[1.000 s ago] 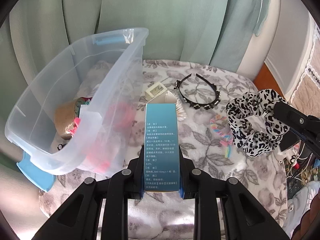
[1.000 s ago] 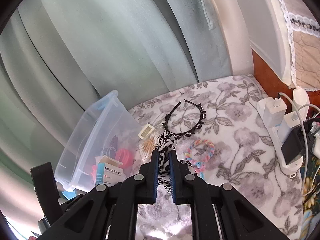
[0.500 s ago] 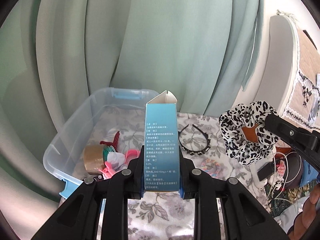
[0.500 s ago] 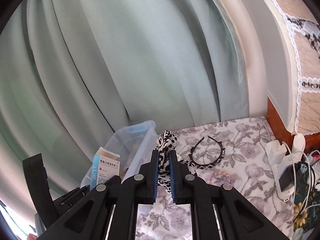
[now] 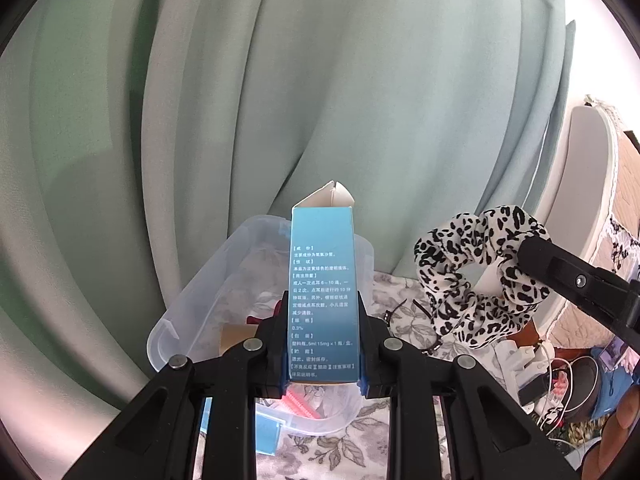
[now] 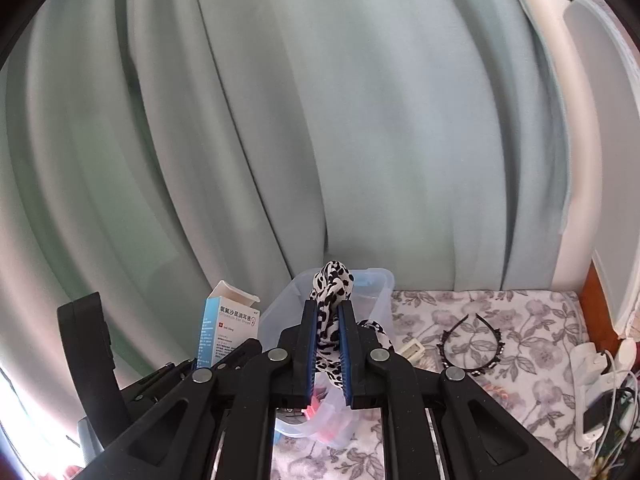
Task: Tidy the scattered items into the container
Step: 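Lift the medicine box and scrunchie and carry both over the box, then open both tools to drop the medicine box and scrunchie into the box, then withdraw both tools from the box toward the cotton swabs and rainbow hair tie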
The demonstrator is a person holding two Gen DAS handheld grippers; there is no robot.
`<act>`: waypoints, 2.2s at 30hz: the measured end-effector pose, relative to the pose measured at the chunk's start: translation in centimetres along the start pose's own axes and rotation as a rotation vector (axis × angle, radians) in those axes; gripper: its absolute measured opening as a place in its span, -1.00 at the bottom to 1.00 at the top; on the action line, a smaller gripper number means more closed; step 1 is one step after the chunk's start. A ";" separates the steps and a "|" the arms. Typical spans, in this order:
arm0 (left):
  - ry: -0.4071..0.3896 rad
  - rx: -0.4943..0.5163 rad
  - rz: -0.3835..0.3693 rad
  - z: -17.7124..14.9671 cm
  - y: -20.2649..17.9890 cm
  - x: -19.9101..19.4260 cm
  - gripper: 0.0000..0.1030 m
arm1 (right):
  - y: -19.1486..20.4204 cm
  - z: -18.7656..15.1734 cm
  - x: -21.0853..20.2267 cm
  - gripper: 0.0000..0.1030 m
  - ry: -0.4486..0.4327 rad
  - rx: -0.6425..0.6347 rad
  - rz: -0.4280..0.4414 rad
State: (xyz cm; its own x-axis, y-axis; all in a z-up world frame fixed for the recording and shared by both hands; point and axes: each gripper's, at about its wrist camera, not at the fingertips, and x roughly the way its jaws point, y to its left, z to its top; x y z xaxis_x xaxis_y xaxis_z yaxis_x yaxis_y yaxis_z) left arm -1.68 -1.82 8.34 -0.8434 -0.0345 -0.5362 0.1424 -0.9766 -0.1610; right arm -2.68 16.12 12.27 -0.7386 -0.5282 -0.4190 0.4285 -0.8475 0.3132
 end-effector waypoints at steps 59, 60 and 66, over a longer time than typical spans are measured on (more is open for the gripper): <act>0.149 -0.111 0.093 -0.9 4.6 4.2 0.59 | 1.5 -3.9 8.3 0.46 0.248 -0.001 -0.061; 0.145 -0.101 0.098 -0.9 4.3 4.1 0.61 | 1.3 -3.9 8.0 0.47 0.242 0.001 -0.062; 0.118 -0.048 0.120 -0.8 2.8 3.3 0.71 | 0.0 -4.1 6.3 0.64 0.201 0.019 -0.067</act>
State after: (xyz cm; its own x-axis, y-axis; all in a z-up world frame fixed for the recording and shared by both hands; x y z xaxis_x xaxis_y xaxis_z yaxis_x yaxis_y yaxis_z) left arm -3.63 -4.48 5.42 -0.7524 -0.1218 -0.6473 0.2649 -0.9557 -0.1280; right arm -5.22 12.58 6.15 -0.6453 -0.4719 -0.6007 0.3708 -0.8810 0.2938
